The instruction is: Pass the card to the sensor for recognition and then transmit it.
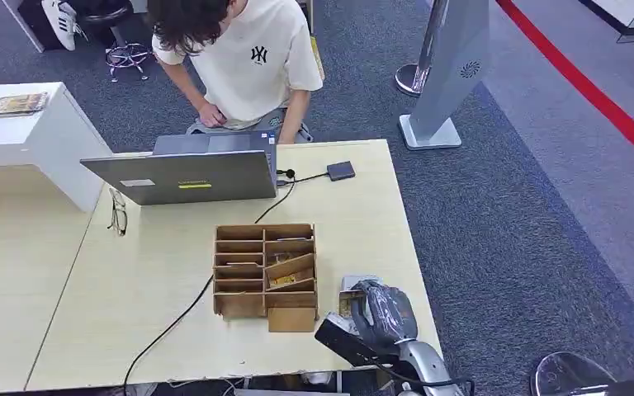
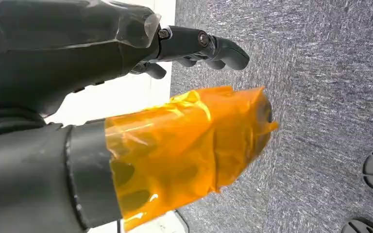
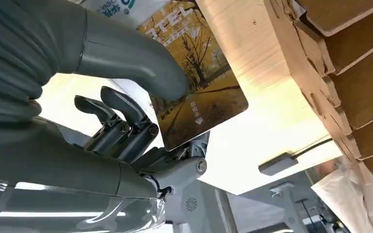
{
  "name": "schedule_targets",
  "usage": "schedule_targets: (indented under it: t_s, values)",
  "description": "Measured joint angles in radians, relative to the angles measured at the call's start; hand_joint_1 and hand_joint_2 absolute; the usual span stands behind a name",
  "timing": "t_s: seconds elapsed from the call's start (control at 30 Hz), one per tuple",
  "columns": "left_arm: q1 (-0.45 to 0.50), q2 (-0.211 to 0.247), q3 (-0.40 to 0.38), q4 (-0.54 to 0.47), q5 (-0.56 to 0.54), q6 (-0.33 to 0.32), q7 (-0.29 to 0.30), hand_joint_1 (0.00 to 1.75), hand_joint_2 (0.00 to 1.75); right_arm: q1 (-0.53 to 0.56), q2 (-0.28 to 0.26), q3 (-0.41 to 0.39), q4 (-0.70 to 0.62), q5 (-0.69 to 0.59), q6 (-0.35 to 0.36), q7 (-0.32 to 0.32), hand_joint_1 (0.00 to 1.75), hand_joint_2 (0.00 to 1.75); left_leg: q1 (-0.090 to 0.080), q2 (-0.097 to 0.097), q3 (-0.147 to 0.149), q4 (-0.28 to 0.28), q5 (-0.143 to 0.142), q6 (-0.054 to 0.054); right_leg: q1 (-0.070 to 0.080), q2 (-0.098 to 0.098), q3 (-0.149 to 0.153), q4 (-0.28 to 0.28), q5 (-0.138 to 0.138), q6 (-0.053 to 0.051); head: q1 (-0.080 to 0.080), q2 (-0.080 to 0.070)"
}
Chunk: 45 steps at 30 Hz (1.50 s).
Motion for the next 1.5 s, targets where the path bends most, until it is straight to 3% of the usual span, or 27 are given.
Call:
schedule_targets:
  t_s: [0.83,1.5]
  values:
    - [0.000,0.003,0.002,0.000,-0.009,0.000,0.000,0.00,0.00,-0.029,0.023,-0.005,0.065,0.014,0.003,0.008,1.75,1.75,0.000,0.000,0.001,0.000,0.000,0.000,0.000,0.000,0.000,0.000,0.000,0.000,0.000,0.000]
    - [0.000,0.004,0.007,0.000,-0.019,-0.005,0.001,0.00,0.00,-0.028,0.024,-0.061,0.102,-0.003,0.010,0.025,1.75,1.75,0.000,0.000,0.001,0.000,0.000,0.000,0.000,0.000,0.000,0.000,0.000,0.000,0.000,0.000]
